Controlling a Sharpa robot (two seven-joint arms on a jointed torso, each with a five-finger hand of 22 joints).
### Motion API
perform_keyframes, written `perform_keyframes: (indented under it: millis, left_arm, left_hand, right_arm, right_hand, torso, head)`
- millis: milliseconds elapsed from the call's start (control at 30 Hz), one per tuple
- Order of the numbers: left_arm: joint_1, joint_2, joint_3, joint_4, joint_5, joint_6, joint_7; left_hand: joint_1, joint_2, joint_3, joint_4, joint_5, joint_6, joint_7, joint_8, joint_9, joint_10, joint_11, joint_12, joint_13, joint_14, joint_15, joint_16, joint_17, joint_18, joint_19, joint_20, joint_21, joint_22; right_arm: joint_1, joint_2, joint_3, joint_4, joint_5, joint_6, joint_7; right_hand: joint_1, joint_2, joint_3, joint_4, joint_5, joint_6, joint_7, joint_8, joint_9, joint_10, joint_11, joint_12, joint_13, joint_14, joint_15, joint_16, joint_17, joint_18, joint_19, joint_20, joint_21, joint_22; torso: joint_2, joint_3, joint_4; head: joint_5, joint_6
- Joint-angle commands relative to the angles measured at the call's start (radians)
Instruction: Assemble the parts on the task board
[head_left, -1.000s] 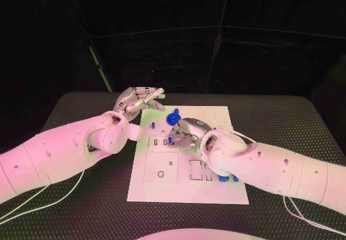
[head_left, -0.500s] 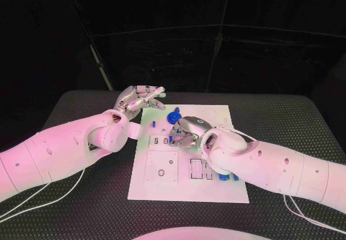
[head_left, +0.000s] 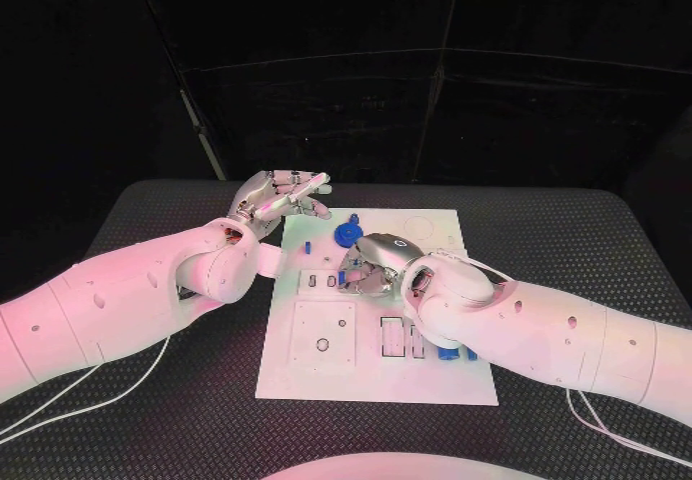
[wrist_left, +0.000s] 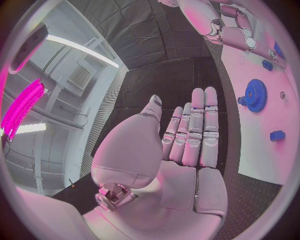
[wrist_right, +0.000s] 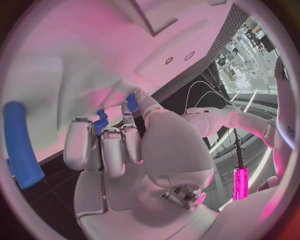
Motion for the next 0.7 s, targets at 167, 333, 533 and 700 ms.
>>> perform_keyframes:
  millis: [167, 333, 533, 700]
  left_arm:
    - [0.002, 0.002, 0.001, 0.0, -0.003, 0.013, 0.0]
    - [0.001, 0.002, 0.001, -0.001, -0.003, 0.014, -0.002]
    - [0.001, 0.003, 0.001, -0.002, -0.003, 0.015, -0.003]
    - [0.001, 0.003, 0.001, -0.003, -0.003, 0.016, -0.004]
  left_hand:
    - [-0.003, 0.008, -0.009, -0.001, 0.004, 0.006, 0.002, -0.005, -0.001, 0.006, 0.0, -0.006, -0.001, -0.01, 0.001, -0.005, 0.002, 0.008, -0.009, 0.002, 0.004, 0.001]
    - [-0.003, 0.008, -0.009, -0.001, 0.004, 0.006, 0.002, -0.005, -0.001, 0.006, 0.0, -0.006, -0.001, -0.01, 0.001, -0.005, 0.002, 0.008, -0.009, 0.002, 0.004, 0.001]
    - [-0.003, 0.008, -0.009, -0.001, 0.004, 0.006, 0.002, -0.005, -0.001, 0.006, 0.0, -0.006, -0.001, -0.01, 0.001, -0.005, 0.002, 0.008, -0.009, 0.002, 0.004, 0.001]
    - [-0.002, 0.008, -0.01, -0.002, 0.004, 0.006, 0.002, -0.005, -0.001, 0.006, 0.001, -0.006, -0.001, -0.01, 0.001, -0.005, 0.003, 0.008, -0.01, 0.002, 0.004, 0.001]
  right_arm:
    - [-0.002, 0.001, -0.003, 0.0, -0.011, 0.03, -0.012]
    - [-0.002, 0.001, -0.003, 0.001, -0.011, 0.024, -0.012]
    - [-0.002, 0.002, -0.003, 0.001, -0.01, 0.013, -0.014]
    - [-0.002, 0.003, -0.003, 0.001, -0.007, -0.002, -0.017]
  right_hand:
    - [-0.003, -0.015, -0.004, -0.002, -0.001, -0.012, 0.001, -0.007, -0.001, -0.008, 0.004, -0.005, 0.093, 0.082, 0.008, -0.002, 0.155, -0.012, 0.0, 0.011, -0.005, -0.001]
    - [-0.005, -0.016, -0.005, -0.002, 0.002, -0.013, 0.002, -0.007, -0.001, -0.008, 0.005, -0.006, 0.093, 0.082, 0.009, -0.003, 0.155, -0.012, 0.001, 0.012, -0.005, -0.001]
    - [-0.035, -0.033, -0.019, 0.011, -0.027, -0.028, 0.008, -0.014, -0.002, -0.017, 0.011, -0.013, 0.084, 0.082, 0.015, -0.004, 0.152, -0.012, 0.001, 0.018, -0.005, 0.0]
    - [-0.064, -0.056, -0.049, 0.026, -0.022, -0.07, 0.017, -0.031, -0.005, -0.054, 0.02, -0.046, 0.04, 0.081, 0.022, -0.006, 0.148, -0.012, 0.002, 0.024, -0.006, -0.001]
  torso:
    - [0.0, 0.0002, -0.0012]
    - [0.0, 0.0001, -0.0008]
    - [0.0, -0.0002, -0.0009]
    - [0.0, -0.0003, -0.0011]
  head:
    - [0.0, -0.001]
    - [-0.002, -0.001]
    - [-0.002, -0.001]
    - [-0.003, 0.0]
